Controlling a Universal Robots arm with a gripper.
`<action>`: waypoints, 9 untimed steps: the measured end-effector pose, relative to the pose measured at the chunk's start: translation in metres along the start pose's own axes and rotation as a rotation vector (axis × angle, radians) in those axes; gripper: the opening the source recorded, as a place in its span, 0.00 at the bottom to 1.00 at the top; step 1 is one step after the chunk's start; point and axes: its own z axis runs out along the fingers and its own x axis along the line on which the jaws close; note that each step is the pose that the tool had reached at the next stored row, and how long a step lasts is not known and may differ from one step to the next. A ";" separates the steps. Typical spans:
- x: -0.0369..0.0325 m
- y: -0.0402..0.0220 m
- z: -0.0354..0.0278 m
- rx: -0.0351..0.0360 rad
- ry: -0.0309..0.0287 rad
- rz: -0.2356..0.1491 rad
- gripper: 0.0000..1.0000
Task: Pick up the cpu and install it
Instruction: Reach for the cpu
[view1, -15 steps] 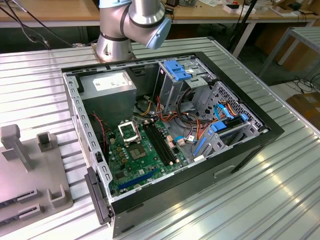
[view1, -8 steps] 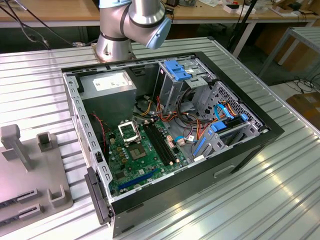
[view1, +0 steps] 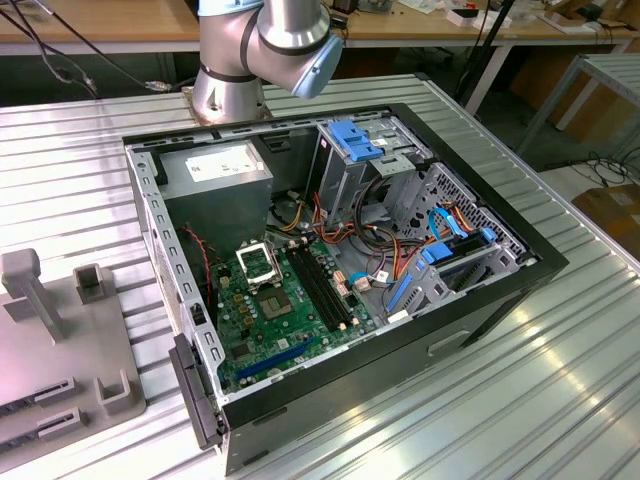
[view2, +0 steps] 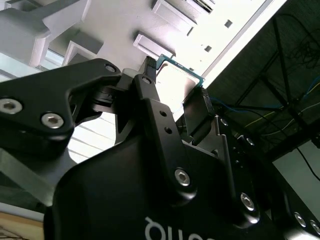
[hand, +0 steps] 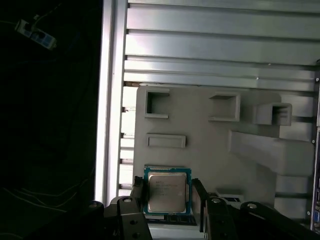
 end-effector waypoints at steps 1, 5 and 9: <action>0.0001 0.0001 -0.0015 0.0000 0.0000 0.000 0.47; 0.0002 0.0002 -0.0049 0.0000 0.0000 0.000 0.47; 0.0003 0.0002 -0.0086 -0.0001 -0.0001 0.000 0.47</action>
